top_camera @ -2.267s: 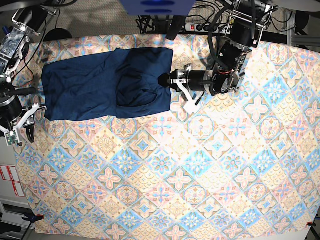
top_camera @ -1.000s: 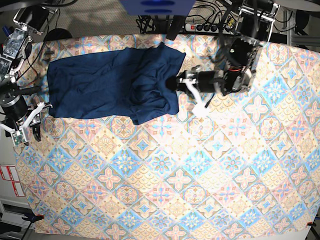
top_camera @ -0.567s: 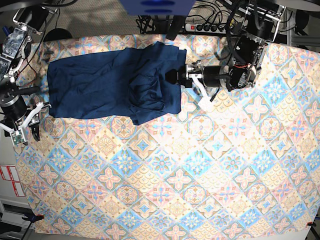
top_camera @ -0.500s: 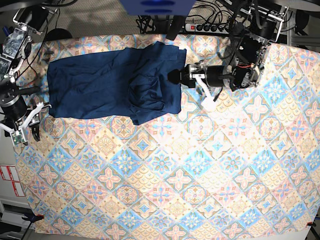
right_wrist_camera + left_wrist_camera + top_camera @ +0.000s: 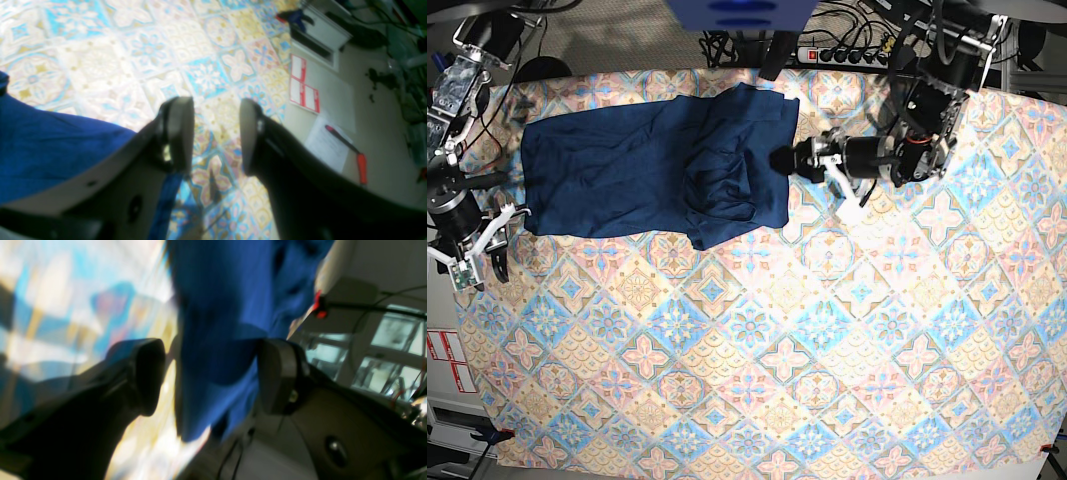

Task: Fold the T-shirt properly
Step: 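Pull the shirt edge with the left gripper away from the right gripper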

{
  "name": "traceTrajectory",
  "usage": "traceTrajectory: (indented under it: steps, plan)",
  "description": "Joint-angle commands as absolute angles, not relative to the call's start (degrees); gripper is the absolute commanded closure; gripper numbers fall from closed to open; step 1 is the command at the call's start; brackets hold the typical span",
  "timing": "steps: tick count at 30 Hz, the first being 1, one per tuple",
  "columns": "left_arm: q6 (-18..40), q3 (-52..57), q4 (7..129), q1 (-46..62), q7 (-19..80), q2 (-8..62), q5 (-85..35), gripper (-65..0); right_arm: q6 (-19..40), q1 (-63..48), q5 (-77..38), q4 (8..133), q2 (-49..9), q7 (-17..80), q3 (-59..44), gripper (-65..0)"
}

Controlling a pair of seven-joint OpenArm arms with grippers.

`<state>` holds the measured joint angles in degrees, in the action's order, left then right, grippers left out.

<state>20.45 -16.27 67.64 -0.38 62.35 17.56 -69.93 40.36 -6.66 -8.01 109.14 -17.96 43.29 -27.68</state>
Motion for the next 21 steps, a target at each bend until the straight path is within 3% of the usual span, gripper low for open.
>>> traceTrajectory:
  steps: [1,12,14,18,19,21]
  plan:
    - [20.0,-16.3,65.6,-0.8,61.7,16.1,-65.6,-42.4,40.0,-6.0,-8.7,110.2,-19.0,42.0,-27.9,-21.8]
    - [20.3,-16.4,61.4,-2.8,62.1,7.6,-58.9,-41.2,40.0,-5.8,-8.7,110.2,-19.1,42.0,-28.3,-21.8]
    - [20.4,-16.4,61.6,-2.8,62.2,7.7,-58.9,-33.8,40.0,-5.6,-8.7,110.0,-19.1,41.9,-28.3,-21.8]
    - [20.4,-16.2,61.6,-2.8,62.2,7.7,-58.9,-4.4,40.0,-5.5,-8.7,110.0,-19.1,41.9,-28.3,-21.8]
    - [20.4,-16.1,61.8,-2.8,62.2,7.8,-58.9,0.0,40.0,-5.5,-8.7,110.0,-19.1,41.9,-28.3,-21.8]
    - [20.4,-16.3,64.0,-2.8,62.2,9.1,-58.9,0.0,40.0,-5.5,-8.7,110.0,-19.1,41.9,-28.3,-21.8]
